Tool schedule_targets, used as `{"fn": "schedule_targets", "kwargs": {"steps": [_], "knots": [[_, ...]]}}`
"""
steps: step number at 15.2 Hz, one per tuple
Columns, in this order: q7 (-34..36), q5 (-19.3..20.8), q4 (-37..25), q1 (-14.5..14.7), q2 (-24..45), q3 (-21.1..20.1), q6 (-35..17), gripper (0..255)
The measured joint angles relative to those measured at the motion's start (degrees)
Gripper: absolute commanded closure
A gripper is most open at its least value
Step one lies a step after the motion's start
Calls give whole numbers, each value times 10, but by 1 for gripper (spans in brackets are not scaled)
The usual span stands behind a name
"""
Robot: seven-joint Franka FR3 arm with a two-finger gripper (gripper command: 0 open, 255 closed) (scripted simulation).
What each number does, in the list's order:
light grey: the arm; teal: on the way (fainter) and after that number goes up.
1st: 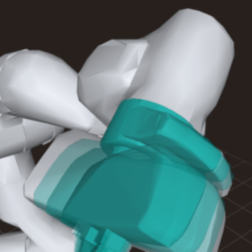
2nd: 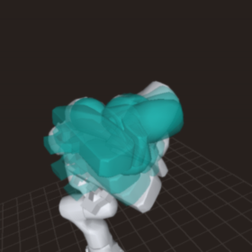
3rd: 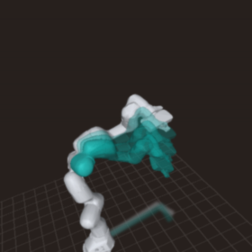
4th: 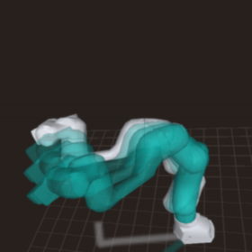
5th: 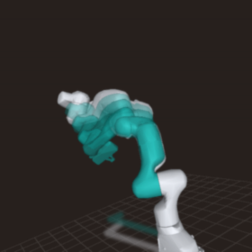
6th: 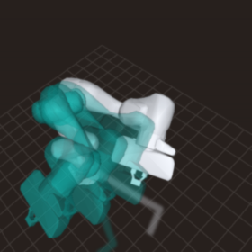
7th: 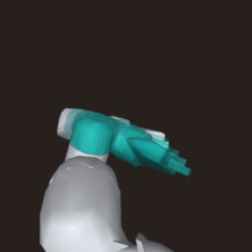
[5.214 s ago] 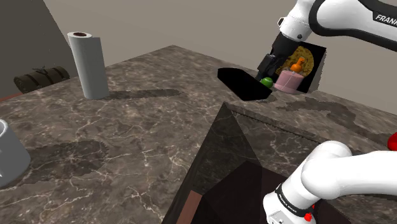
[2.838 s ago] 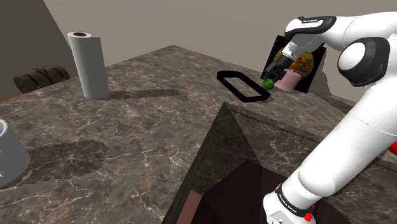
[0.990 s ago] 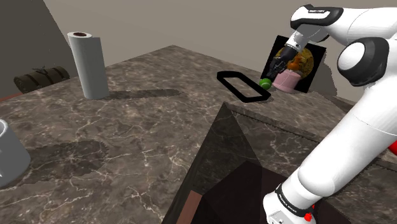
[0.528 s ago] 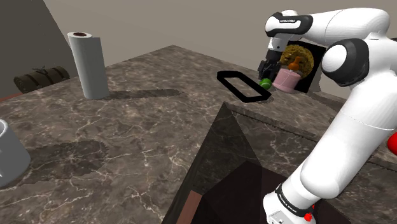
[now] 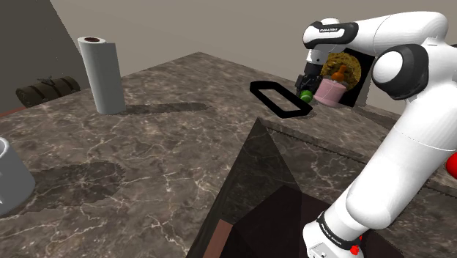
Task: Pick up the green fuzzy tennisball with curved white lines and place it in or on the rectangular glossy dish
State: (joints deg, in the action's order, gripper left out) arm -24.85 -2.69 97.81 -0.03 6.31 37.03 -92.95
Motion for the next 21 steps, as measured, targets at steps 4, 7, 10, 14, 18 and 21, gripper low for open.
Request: {"fn": "schedule_targets", "kwargs": {"steps": [4, 7, 10, 14, 18, 21], "knots": [[0, 0, 0, 0, 0, 0, 0, 255], [0, 0, 0, 0, 0, 0, 0, 255], [0, 0, 0, 0, 0, 0, 0, 255], [1, 1, -2, 0, -1, 0, 3, 255], [1, 1, -29, -1, -1, 1, 30, 255], [0, -1, -56, -2, 2, 1, 54, 255]]}}
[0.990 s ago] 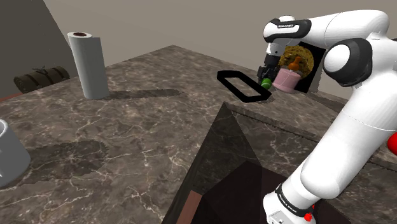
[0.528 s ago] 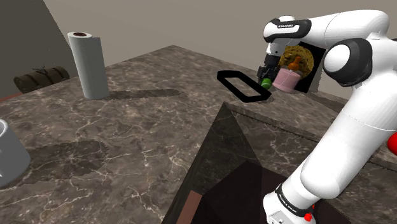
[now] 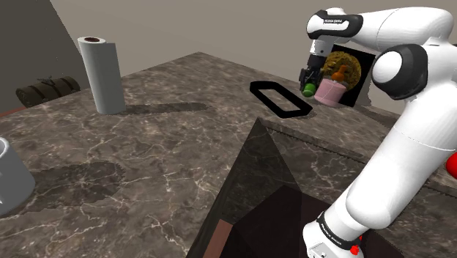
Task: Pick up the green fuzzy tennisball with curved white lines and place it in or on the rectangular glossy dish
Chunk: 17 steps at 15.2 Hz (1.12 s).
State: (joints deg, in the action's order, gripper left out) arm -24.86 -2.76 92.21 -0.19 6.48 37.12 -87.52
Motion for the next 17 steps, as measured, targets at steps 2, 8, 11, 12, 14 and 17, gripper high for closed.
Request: {"fn": "schedule_targets", "kwargs": {"steps": [2, 8, 11, 12, 14, 17], "knots": [[-1, -2, -18, -1, 3, 1, 16, 255], [-8, -8, -77, -8, 15, 4, 65, 255], [-10, -12, -108, -11, 22, 5, 90, 255], [-12, -14, -120, -14, 26, 5, 99, 255], [7, -13, -118, -2, 20, -2, 102, 255], [48, -12, -111, 24, 9, -18, 103, 255]]}}
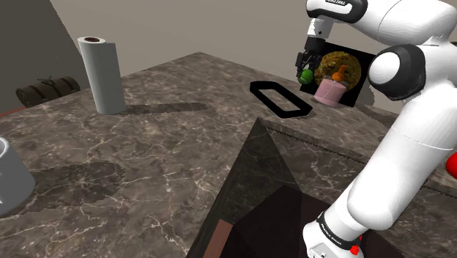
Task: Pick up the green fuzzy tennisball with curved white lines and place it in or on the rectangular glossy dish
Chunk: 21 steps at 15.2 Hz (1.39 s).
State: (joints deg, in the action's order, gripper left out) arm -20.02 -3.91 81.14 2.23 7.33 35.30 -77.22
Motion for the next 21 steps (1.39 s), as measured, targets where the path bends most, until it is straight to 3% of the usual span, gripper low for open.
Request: {"fn": "schedule_targets", "kwargs": {"steps": [8, 21], "knots": [[102, -11, 1, 58, -3, -42, -2, 255], [113, 0, 124, 70, -28, -49, -104, 255]]}}
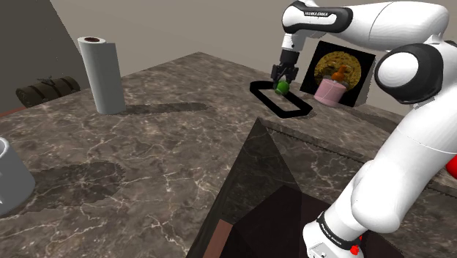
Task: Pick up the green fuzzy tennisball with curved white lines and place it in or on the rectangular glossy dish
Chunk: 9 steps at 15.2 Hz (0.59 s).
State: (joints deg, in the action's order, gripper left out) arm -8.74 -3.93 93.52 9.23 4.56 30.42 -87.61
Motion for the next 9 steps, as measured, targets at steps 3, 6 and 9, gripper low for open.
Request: {"fn": "schedule_targets", "kwargs": {"steps": [3, 6, 9], "knots": [[0, 1, 8, 1, -1, 0, -7, 255], [0, 1, 9, 1, -1, 0, -8, 255], [0, 1, 9, 1, -2, 0, -8, 0]]}}
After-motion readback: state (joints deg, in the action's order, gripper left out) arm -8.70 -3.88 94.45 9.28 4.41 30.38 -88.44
